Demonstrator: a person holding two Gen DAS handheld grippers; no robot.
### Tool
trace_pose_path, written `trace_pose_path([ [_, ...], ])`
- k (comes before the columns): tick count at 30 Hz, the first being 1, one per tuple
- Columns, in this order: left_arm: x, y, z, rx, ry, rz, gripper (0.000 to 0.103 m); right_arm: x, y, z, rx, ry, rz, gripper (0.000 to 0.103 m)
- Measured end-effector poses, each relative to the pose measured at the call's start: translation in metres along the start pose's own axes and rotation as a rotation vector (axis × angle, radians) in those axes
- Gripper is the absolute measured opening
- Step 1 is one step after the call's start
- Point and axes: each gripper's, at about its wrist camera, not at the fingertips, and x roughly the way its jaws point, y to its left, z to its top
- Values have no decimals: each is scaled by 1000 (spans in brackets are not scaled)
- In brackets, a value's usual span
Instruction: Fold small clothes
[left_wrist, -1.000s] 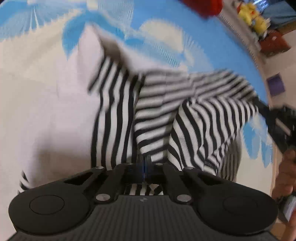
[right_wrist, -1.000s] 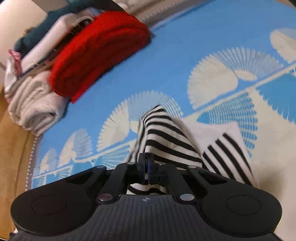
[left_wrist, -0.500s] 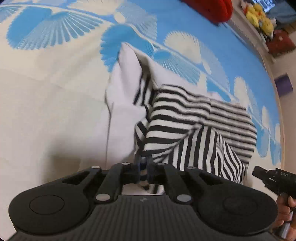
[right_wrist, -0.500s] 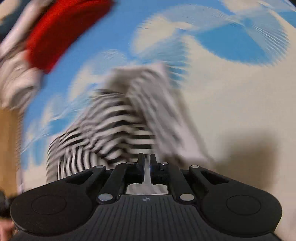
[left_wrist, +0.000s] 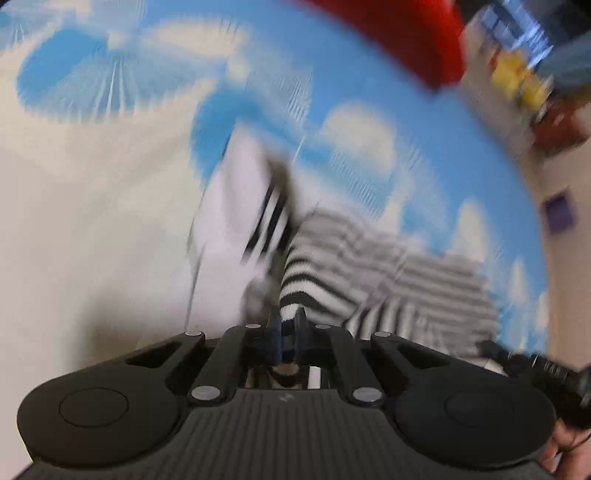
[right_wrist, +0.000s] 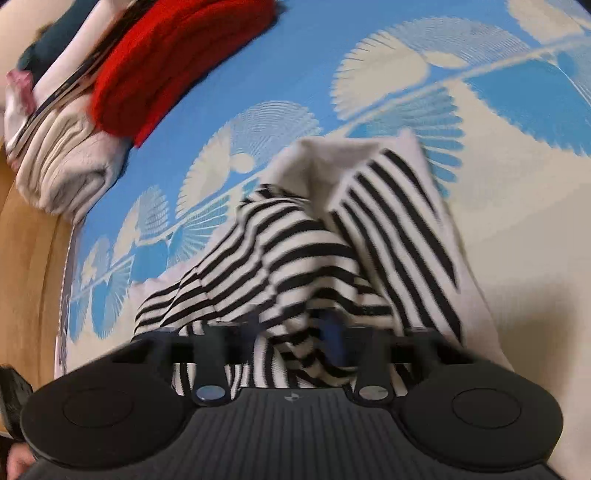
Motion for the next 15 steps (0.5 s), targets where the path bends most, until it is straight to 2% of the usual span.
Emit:
trace_pose_path([
  [1, -12, -3, 4, 18, -60, -25, 5, -7, 3, 0, -1, -35, 26, 1],
  [3, -34, -8, 9, 55, -165, -53, 5, -33, 9, 5, 20, -159, 134, 1],
  [4, -39, -6, 10, 56, -178, -52, 5, -45, 9, 9, 40, -207, 175, 1],
  [6, -30, 2, 7, 51, -104, 11, 5, -64, 0, 12, 108, -250, 222, 1],
  [7, -18, 7, 3, 50, -35, 50, 5, -68, -6, 11, 132, -236, 189, 1],
  [9, 16, 20, -11, 33, 147, 133, 7, -59, -20, 4, 150, -153, 80, 1],
  [11, 31, 21, -20, 62, 236, 160, 8, -35, -36, -4, 184, -15, -31, 1],
  [12, 30, 17, -20, 101, 230, 163, 8, -23, -43, -9, 202, 42, -67, 1],
  [13, 25, 12, -18, 134, 205, 170, 13, -17, -44, -11, 200, 60, -90, 5],
  [15, 7, 7, -9, 145, 109, 155, 18, -19, -38, -9, 145, 35, -151, 7],
])
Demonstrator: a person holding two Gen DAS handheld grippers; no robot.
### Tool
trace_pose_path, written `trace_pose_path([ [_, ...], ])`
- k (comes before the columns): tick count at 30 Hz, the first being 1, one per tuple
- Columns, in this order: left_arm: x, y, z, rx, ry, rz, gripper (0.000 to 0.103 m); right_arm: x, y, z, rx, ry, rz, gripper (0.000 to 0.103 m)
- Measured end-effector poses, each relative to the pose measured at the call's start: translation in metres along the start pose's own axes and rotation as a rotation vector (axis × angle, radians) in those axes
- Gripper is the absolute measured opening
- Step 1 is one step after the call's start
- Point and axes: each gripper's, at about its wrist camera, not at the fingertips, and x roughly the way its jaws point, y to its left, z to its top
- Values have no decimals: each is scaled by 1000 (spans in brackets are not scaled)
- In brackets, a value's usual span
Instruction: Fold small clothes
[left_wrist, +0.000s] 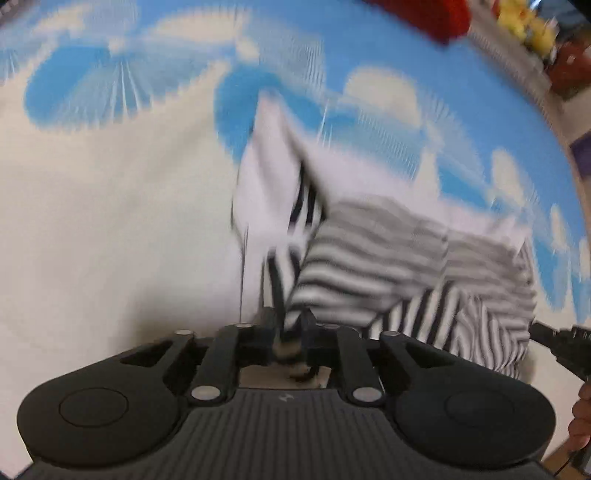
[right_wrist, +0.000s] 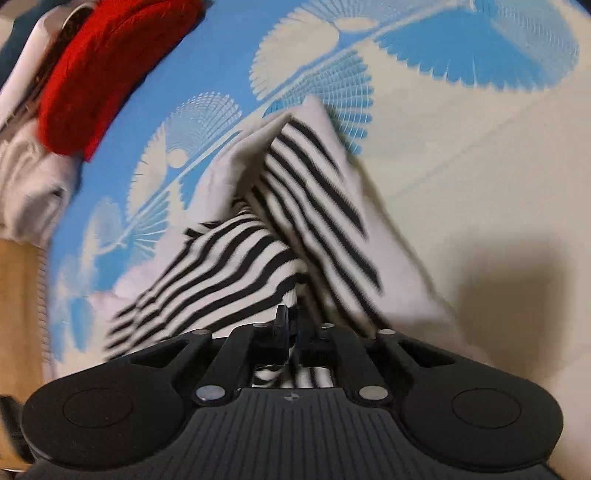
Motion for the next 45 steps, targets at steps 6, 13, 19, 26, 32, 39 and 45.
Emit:
trace_pose_path([
  [6, -14, -17, -2, 49, -96, -130, 19, -43, 47, -5, -293, -294, -30, 36],
  [13, 34, -5, -16, 44, 109, -13, 16, 30, 36, -9, -309, 11, -110, 35],
  [19, 26, -11, -22, 87, 41, -66, 20, 14, 36, -5, -323, -68, -47, 35],
  [26, -36, -8, -32, 103, -94, -76, 20, -30, 26, -11, -282, -134, -82, 35],
  [32, -144, -4, -79, 137, -294, -93, 29, -172, 38, -38, -372, -447, 68, 45],
  [39, -190, 6, -187, 194, -388, -44, 29, -223, -20, -119, -417, -490, 74, 55],
  [45, -167, 32, -254, 145, -284, -19, 30, -204, -76, -170, -261, -351, 13, 55],
])
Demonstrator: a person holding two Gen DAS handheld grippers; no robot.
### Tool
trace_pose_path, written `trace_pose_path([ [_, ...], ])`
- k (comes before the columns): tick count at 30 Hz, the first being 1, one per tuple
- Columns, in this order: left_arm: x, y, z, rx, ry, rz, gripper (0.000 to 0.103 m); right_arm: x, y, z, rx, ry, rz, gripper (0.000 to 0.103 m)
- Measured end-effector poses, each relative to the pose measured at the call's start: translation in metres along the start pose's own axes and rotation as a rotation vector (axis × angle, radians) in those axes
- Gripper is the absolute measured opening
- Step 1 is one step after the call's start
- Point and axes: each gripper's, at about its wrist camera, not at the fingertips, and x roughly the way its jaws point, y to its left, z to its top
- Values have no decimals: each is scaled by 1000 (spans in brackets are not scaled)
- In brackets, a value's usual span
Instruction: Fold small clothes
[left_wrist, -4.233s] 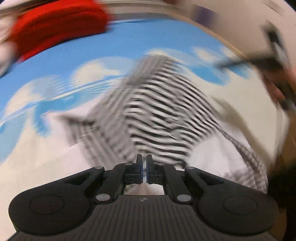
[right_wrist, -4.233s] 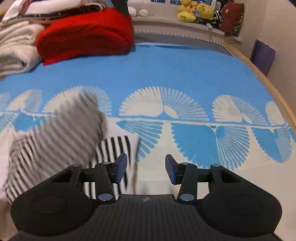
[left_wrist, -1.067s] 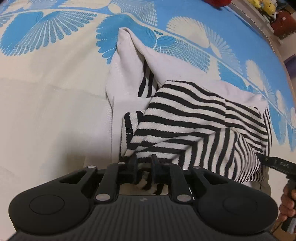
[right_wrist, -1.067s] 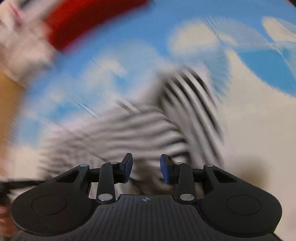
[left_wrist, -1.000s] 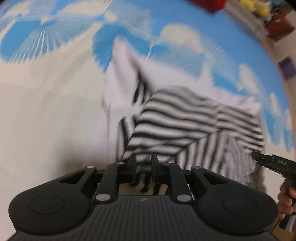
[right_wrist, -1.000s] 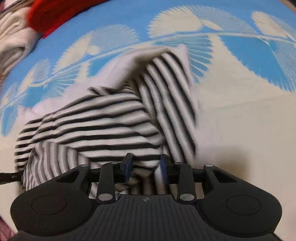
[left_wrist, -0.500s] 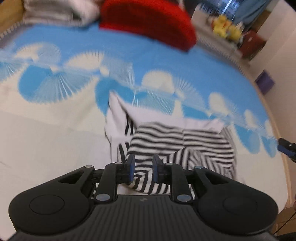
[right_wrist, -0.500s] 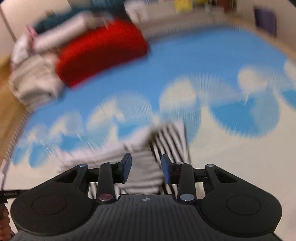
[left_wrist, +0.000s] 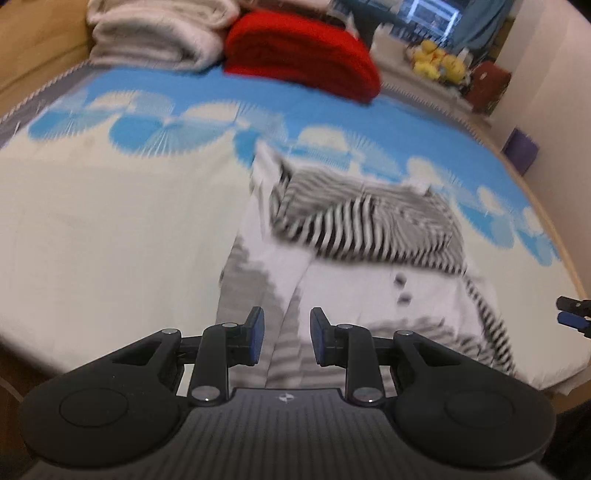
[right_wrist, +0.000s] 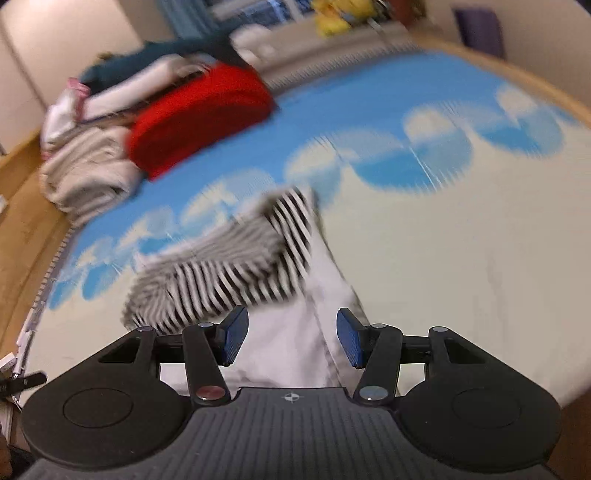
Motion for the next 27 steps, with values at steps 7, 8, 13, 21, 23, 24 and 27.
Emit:
trace_pose_path([
  [7, 31, 20, -31, -99, 118, 7, 63, -2, -11, -50, -33, 85, -72, 55],
  [8, 37, 22, -34, -101, 128, 15, 73, 3, -15, -55, -32, 101, -73, 55],
  [13, 73, 34, -47, -189, 222, 32, 76, 23, -24, -69, -46, 151, -112, 59],
  [21, 93, 37, -59, -209, 267, 29, 77, 62, -32, -90, -33, 263, -131, 61],
  [23, 95, 37, -61, -200, 261, 38, 77, 68, -30, -92, -59, 270, -144, 62],
  [24, 95, 37, -61, -198, 255, 46, 77, 71, -29, -94, -68, 279, -151, 62],
  [27, 99, 37, -64, -216, 259, 45, 77, 74, -28, -96, -79, 296, -160, 62],
])
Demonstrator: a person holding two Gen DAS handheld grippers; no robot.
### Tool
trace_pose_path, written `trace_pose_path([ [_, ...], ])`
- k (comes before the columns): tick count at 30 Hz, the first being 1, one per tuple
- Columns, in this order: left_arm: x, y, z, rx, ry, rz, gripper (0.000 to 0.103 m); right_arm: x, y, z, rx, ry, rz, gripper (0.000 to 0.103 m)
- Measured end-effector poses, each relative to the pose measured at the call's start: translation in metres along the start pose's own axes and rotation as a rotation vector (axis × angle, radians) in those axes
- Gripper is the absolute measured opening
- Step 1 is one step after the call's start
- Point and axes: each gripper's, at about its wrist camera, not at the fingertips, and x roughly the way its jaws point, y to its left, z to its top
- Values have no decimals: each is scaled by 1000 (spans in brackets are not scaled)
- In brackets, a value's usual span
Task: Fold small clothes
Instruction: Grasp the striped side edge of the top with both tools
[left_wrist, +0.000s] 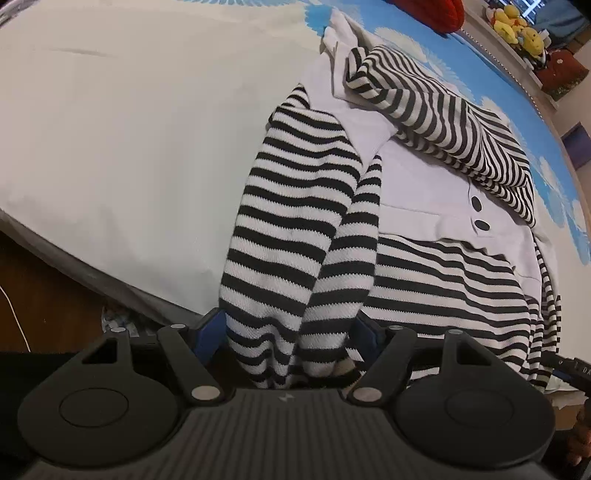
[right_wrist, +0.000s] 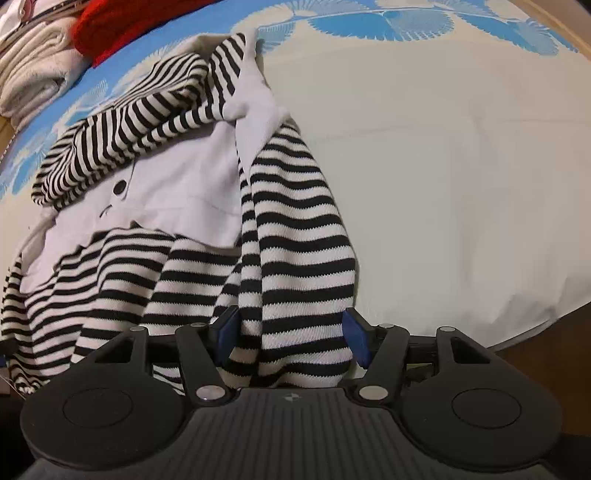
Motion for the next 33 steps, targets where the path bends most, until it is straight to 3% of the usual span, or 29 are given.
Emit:
trace_pose_path([
  [12, 11, 3, -1, -25, 0, 30, 76, 0, 4, -5, -24, 18, -26, 63],
  [16, 9, -2, -4, 8, -14, 35, 57, 1, 5, -5, -32, 18, -29, 64],
  [17, 8, -2, -5, 13, -18, 43, 47, 1, 5, -5, -35, 17, -31, 62],
  [18, 7, -2, -6, 15, -19, 46, 42, 0, 5, -5, -36, 9, -33, 51],
  [19, 5, -1, -6, 9, -18, 35, 30, -1, 5, -5, -34, 2, -31, 34],
  [20, 3, 0, -6, 2, -19, 23, 15, -3, 4, -4, -29, -5, -18, 25],
  [21, -1, 1, -5, 1, -26, 16, 12, -4, 2, -3, -21, -11, 2, 8],
  [27, -28, 0, -4, -6, -103, -16, 9, -29, -12, 8, 62, -164, 17, 4],
  [33, -11, 8, 0, -53, -27, -29, 13, -10, -17, 7, 112, -74, 17, 12],
])
